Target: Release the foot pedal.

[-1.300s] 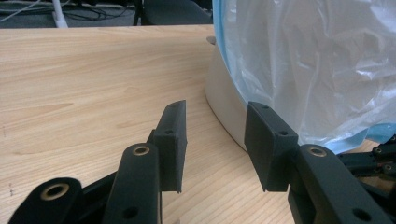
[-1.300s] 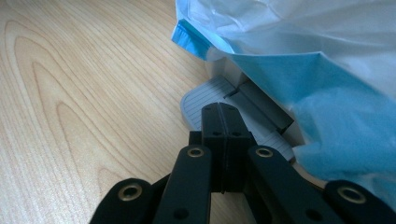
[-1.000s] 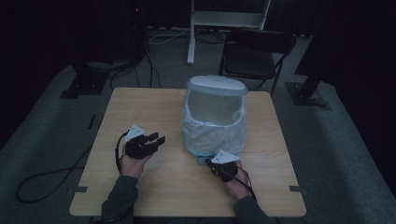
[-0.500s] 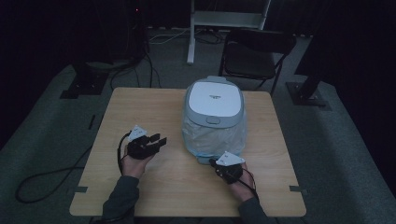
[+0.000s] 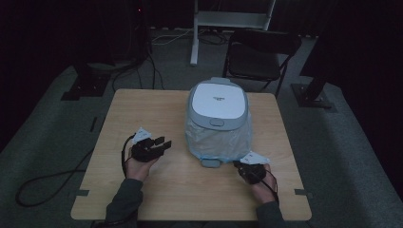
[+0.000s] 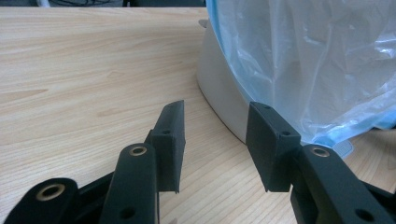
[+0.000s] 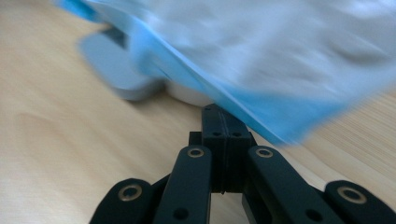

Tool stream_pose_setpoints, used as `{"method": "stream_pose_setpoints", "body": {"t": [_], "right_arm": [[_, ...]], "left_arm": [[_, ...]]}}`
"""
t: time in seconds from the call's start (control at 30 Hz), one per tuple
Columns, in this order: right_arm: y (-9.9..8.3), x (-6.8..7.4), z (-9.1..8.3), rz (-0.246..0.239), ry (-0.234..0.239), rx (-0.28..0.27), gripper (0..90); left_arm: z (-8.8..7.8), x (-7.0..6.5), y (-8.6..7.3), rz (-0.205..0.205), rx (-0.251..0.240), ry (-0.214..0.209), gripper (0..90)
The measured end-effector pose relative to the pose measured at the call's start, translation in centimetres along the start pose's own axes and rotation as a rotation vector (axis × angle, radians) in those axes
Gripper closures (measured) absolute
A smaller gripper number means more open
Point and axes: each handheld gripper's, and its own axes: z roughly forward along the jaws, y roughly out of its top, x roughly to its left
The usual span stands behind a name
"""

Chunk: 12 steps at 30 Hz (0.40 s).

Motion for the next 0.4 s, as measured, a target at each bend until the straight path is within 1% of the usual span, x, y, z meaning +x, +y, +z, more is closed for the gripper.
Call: {"method": "stream_pose_setpoints", "body": {"t": [0.1,0.17,0.23,0.33,0.4], "right_arm": [[-0.7,-1.4,0.0,0.056,-0.035,0.014,90.0],[-1.1,-2.1,0.2,0.084,-0.046,0.028,90.0],[-1.4,-2.5,0.4,0.096,-0.056,0.040,90.0],[-1.6,-2.6,0.6,0.104,-0.060,0.044,90.0],[-1.8,-2.6,1.1,0.114,-0.058,0.050,80.1]], "left_arm": [[0.1,-0.1,-0.1,0.000,0.002,-0.002,58.0],[0.1,-0.2,-0.1,0.003,0.002,-0.004,58.0],[0.1,-0.2,-0.1,0.001,0.001,-0.004,58.0],[0.1,-0.1,0.0,-0.001,0.001,-0.004,58.0],[0.1,-0.1,0.0,-0.002,0.000,-0.005,58.0]]}}
